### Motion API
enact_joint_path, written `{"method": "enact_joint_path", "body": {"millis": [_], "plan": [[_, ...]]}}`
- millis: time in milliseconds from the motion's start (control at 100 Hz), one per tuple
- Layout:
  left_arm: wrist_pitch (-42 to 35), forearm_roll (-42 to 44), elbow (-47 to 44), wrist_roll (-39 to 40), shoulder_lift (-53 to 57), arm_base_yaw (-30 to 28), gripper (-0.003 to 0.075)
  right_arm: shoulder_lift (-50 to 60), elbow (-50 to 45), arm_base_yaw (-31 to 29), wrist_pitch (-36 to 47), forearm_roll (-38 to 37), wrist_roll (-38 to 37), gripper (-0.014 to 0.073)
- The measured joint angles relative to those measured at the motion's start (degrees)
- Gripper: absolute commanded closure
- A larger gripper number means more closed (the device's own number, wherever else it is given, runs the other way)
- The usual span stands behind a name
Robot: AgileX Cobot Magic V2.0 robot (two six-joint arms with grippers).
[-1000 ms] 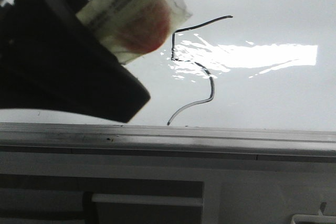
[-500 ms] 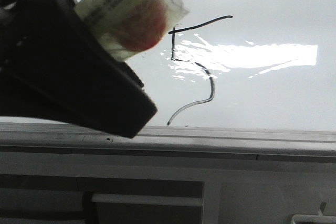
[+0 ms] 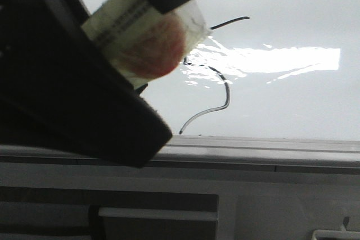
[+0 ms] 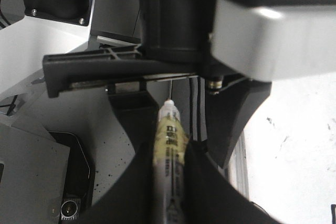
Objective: Write number 5 on whiteboard
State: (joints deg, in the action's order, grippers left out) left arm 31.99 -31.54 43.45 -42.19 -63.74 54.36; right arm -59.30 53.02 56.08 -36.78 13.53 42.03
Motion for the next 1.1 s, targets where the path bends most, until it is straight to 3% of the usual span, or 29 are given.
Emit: {"method": "enact_joint_path", "body": {"millis": [140,480,910,1100], "plan": [[2.9,0.1,2.2,0.0,0.0,0.0,0.0417,0.0,0.0,-0.4,0.1,0.0,0.0,0.0646],[4.0,1.5,3.7,0.0,0.0,0.0,0.0433,0.0,0.0,-2.5,-1.4,0.0,-0.2,0.0646],[5.1,4.3,3.9,-1.4,0.0,0.0,0.0736,0.0,0.0,-2.6,-0.9,-0.4,-0.2,0.0646],[5.1,5.6,4.0,-2.9,0.0,0.2,0.0740,0.0,0.0,-2.6,-0.8,-0.4,-0.2,0.0646]]}}
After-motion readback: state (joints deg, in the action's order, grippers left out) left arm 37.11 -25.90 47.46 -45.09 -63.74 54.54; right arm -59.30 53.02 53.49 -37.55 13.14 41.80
